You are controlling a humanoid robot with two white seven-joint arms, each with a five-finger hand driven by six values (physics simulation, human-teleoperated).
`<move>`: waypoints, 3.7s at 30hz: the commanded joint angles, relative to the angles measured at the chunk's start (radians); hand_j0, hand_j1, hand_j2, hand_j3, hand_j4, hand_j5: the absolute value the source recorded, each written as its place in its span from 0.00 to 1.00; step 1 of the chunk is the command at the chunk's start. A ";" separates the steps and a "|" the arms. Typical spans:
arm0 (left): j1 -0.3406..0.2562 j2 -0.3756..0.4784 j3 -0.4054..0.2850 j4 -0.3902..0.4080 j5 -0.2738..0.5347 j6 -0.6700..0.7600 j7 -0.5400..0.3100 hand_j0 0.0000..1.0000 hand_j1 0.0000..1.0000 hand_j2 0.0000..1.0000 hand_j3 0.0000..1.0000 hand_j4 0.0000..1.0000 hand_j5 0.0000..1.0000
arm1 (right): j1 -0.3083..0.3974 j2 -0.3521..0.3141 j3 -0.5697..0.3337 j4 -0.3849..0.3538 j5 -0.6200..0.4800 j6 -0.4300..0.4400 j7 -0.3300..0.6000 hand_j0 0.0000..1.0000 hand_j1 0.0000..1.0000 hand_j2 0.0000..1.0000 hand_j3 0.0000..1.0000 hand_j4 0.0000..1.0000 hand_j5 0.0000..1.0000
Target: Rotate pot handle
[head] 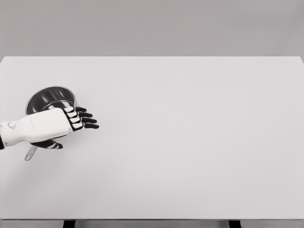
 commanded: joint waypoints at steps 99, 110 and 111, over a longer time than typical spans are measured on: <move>0.127 0.058 0.192 0.149 -0.010 0.001 0.005 1.00 1.00 1.00 1.00 1.00 1.00 | 0.000 0.000 0.000 0.000 0.000 -0.001 0.000 1.00 1.00 1.00 1.00 1.00 1.00; 0.127 0.069 0.193 0.132 0.016 0.001 0.008 1.00 1.00 1.00 1.00 1.00 1.00 | 0.000 0.000 0.000 0.000 0.000 0.000 0.000 1.00 1.00 1.00 1.00 1.00 1.00; 0.127 0.073 0.193 0.132 0.030 0.001 0.008 1.00 1.00 1.00 1.00 1.00 1.00 | 0.000 0.000 0.000 0.000 0.000 0.000 -0.001 1.00 1.00 1.00 1.00 1.00 1.00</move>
